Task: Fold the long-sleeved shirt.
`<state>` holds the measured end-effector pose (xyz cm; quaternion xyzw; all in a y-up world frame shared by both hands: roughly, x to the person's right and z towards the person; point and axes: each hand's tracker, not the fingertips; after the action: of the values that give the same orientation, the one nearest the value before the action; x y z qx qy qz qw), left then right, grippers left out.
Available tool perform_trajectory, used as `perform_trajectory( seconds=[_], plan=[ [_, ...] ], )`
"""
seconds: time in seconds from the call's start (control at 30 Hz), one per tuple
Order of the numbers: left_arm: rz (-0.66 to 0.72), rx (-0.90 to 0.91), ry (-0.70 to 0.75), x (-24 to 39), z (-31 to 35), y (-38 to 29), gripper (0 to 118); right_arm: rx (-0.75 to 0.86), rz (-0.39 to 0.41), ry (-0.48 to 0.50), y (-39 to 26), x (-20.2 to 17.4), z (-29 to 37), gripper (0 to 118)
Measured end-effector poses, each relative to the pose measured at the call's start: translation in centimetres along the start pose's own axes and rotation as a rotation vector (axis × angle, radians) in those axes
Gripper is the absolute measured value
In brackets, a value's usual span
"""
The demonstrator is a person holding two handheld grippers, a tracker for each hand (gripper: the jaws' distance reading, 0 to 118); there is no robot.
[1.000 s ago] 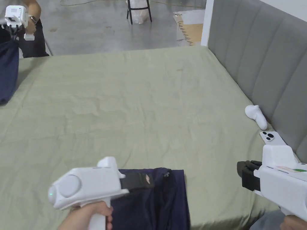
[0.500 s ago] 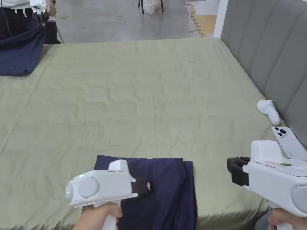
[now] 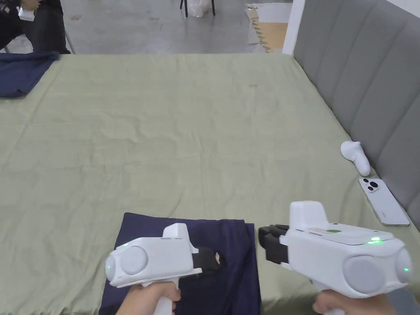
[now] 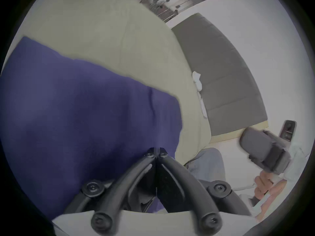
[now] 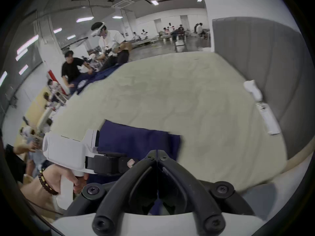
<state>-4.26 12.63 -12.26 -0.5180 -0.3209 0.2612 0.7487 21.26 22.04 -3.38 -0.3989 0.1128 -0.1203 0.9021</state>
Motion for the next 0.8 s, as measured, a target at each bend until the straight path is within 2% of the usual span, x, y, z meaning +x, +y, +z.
perform_trajectory(
  seconds=[0.07,0.13,0.23,0.3,0.37,0.4,0.43,0.5,0.53,0.7,0.8],
  plan=[
    [0.019,0.066,-0.01,-0.2,3.2,0.8,4,-0.042,-0.064,0.122,-0.2,-0.7,-2.9,0],
    [0.025,0.133,-0.005,-0.9,6.2,1.5,4,-0.127,-0.122,0.195,-1.0,-0.6,-6.6,0],
    [0.043,0.189,0.023,-2.5,9.9,2.4,4,-0.229,-0.207,0.207,-2.7,0.3,-11.0,0],
    [0.101,0.22,0.023,-3.8,11.7,2.7,4,-0.292,-0.264,0.213,-4.0,1.2,-13.0,0],
    [0.14,0.249,-0.006,-5.3,12.9,3.1,8,-0.34,-0.247,0.105,-5.1,1.6,-14.1,0],
    [0.146,0.254,0.015,-6.1,13.5,3.1,28,-0.264,-0.288,0.199,-5.2,2.0,-13.7,0],
    [0.158,0.265,0.025,-6.8,13.8,3.2,55,-0.29,-0.338,0.19,-5.1,2.1,-13.0,0],
    [0.16,0.262,0.094,-8.0,13.9,3.2,110,-0.295,-0.292,0.178,-4.8,2.0,-13.0,0],
    [0.17,0.252,0.143,-9.0,14.1,3.0,109,-0.295,-0.272,0.178,-4.8,1.9,-13.0,0],
    [0.309,0.186,0.111,-12.9,12.0,3.7,108,-0.284,-0.305,0.173,-5.0,1.7,-13.0,0],
    [0.356,0.119,0.005,-14.3,10.1,3.6,106,-0.274,-0.318,0.176,-5.2,1.9,-13.0,0]
  ],
)
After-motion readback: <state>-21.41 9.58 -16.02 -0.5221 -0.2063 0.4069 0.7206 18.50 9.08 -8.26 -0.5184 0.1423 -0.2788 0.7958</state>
